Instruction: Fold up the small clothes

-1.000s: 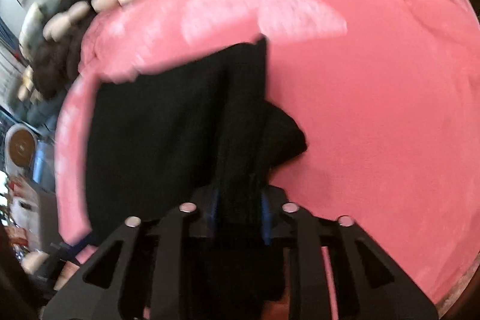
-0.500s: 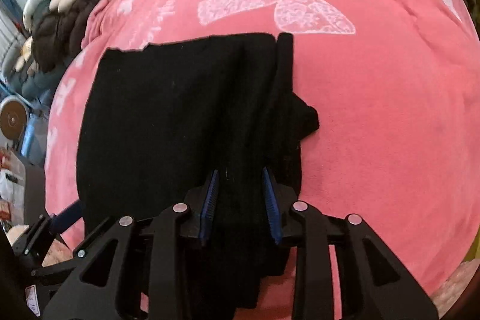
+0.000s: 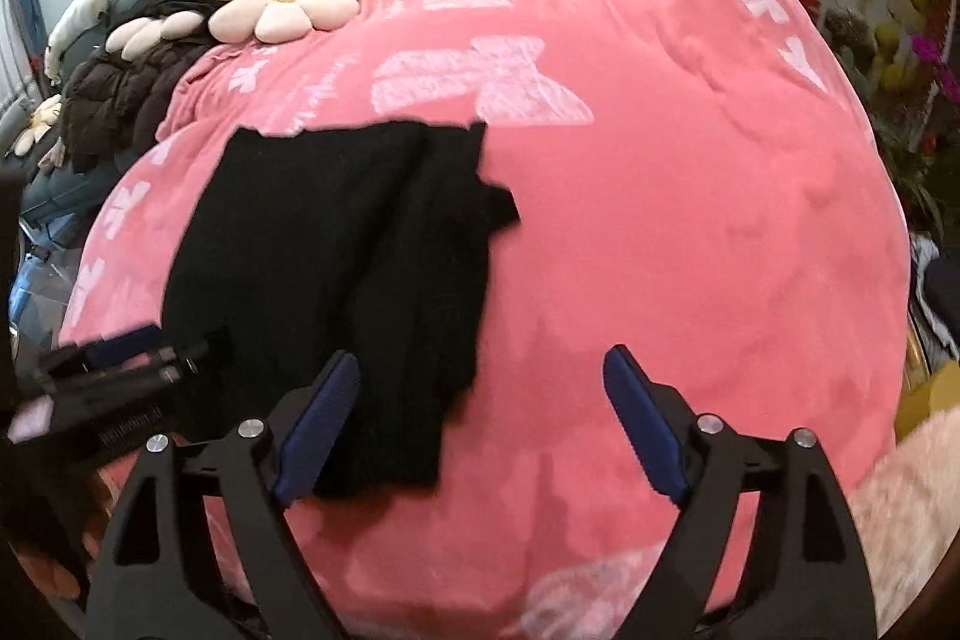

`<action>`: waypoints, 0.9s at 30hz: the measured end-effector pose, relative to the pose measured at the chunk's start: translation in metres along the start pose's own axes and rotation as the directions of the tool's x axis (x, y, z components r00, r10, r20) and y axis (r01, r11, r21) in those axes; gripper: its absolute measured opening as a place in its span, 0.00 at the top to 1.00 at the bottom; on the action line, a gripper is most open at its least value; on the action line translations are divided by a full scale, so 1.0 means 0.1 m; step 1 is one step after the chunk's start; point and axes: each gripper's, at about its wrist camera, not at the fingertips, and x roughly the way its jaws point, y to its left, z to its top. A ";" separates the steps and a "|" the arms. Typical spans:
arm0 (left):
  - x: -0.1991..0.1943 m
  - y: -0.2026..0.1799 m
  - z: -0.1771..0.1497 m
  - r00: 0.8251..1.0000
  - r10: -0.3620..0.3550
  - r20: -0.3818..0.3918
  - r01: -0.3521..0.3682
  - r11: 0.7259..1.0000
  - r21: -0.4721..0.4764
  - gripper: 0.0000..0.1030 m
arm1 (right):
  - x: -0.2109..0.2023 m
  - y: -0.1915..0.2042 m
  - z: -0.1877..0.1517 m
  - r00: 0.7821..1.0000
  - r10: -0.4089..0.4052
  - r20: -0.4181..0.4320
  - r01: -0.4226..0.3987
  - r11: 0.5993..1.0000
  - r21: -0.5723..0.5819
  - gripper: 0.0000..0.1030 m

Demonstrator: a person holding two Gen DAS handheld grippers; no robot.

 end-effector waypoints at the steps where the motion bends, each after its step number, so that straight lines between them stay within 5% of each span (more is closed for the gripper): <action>1: -0.03 -0.04 -0.02 1.000 0.001 0.011 -0.002 1.000 0.014 0.33 | 0.01 -0.04 -0.05 1.000 -0.006 -0.007 0.006 1.000 0.008 0.21; 11: -0.17 -0.51 -0.30 0.999 0.040 0.018 -0.041 0.997 0.064 0.29 | -0.09 -0.25 -0.32 0.998 -0.059 0.000 0.059 0.998 0.018 0.18; 27: -0.22 -0.32 -0.53 0.995 0.098 -0.030 -0.100 0.993 -0.067 0.29 | -0.15 -0.07 -0.44 1.000 -0.025 -0.017 0.024 0.998 -0.055 0.13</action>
